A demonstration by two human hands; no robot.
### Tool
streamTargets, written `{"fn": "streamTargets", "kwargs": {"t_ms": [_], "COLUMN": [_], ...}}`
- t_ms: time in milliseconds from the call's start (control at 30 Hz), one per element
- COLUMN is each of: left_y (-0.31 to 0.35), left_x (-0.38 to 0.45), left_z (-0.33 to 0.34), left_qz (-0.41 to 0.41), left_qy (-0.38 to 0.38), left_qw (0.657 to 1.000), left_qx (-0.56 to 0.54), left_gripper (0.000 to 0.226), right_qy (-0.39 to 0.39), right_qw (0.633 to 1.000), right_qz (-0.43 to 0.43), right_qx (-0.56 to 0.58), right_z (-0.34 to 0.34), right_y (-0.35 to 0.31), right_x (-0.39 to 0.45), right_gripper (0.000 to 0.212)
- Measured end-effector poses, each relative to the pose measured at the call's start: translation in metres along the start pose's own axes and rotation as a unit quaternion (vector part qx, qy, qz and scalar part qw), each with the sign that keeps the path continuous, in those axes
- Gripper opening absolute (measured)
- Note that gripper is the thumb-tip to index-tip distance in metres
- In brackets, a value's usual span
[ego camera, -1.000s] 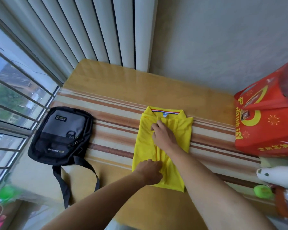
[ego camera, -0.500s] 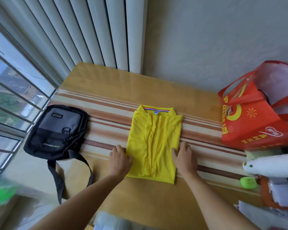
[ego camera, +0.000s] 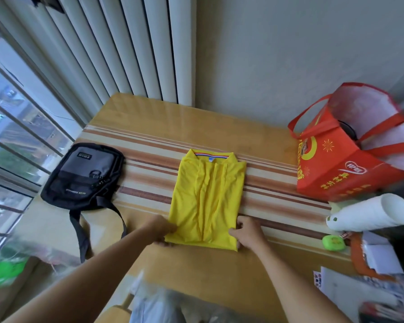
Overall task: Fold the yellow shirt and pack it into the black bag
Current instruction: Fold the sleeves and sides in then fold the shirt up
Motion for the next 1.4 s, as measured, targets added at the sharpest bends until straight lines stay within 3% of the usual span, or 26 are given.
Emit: {"fn": "streamTargets", "kwargs": {"t_ms": [133,233,333,433,500,600,700,767,833,900,967,1067,1167,1233,1300,1400], "left_y": [-0.014,-0.009,0.017,0.058,0.081,0.105,0.123,0.125,0.121,0.115,0.114,0.122,0.124,0.122,0.122,0.124], "left_x": [-0.027,-0.030,-0.032,-0.039,-0.035,-0.018,0.004,0.024,0.041,0.052,0.052,0.057,0.060,0.064,0.067,0.075], "left_z": [0.020,0.013,-0.005,-0.033,-0.055,-0.079,-0.086,-0.083,-0.084,-0.092,-0.100,-0.103,-0.098,-0.091,-0.087,-0.093], "left_qz": [-0.054,-0.043,0.019,0.096,0.117,0.102,0.097,0.090,0.092,0.101,0.133,0.200,0.207,0.187,0.154,0.167], "left_qy": [-0.183,-0.202,-0.131,-0.019,0.029,0.067,0.046,0.034,0.085,0.166,0.217,0.190,0.110,0.017,-0.050,0.020], "left_qw": [0.977,0.970,0.988,0.993,0.976,0.934,0.898,0.906,0.949,0.968,0.957,0.940,0.934,0.922,0.905,0.928], "left_qx": [0.095,0.125,0.083,-0.060,-0.184,-0.336,-0.428,-0.412,-0.289,-0.161,-0.141,-0.202,-0.269,-0.339,-0.393,-0.332], "left_gripper": [0.017,0.019,0.023,0.022,0.019,0.016,0.019,0.019,0.029,0.035,0.028,0.017,0.011,0.020,0.030,0.018], "right_qy": [-0.181,-0.212,-0.168,-0.086,-0.031,0.071,0.078,0.080,0.113,0.175,0.234,0.200,0.103,0.019,0.019,0.114], "right_qw": [0.970,0.963,0.973,0.963,0.951,0.932,0.904,0.942,0.979,0.979,0.968,0.960,0.943,0.896,0.866,0.929], "right_qz": [0.138,0.156,0.111,0.038,0.009,0.044,0.091,0.072,0.046,0.043,0.013,-0.030,0.012,0.089,0.130,0.082], "right_qx": [-0.082,-0.057,0.116,0.253,0.308,0.353,0.410,0.319,0.165,0.097,0.084,0.193,0.317,0.435,0.482,0.343], "right_z": [0.007,-0.004,-0.019,-0.045,-0.062,-0.077,-0.069,-0.062,-0.059,-0.062,-0.069,-0.068,-0.063,-0.055,-0.057,-0.071], "right_y": [0.020,0.015,-0.012,-0.053,-0.076,-0.091,-0.094,-0.093,-0.091,-0.084,-0.088,-0.103,-0.097,-0.091,-0.088,-0.087], "right_x": [-0.012,-0.015,-0.014,-0.004,0.009,0.034,0.060,0.076,0.084,0.093,0.096,0.096,0.105,0.105,0.105,0.115], "right_gripper": [0.025,0.034,0.032,0.021,0.006,0.018,0.019,0.011,0.014,0.029,0.032,0.014,0.014,0.017,0.022,0.017]}}
Point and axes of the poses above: each hand's wrist, its own x-axis towards the middle knuckle, its own z-axis out of the palm, y = z × x, the point moved 5 cm from there along x, towards the middle knuckle, and after that the axes turned 8 degrees about x, right-handed, at the moved point
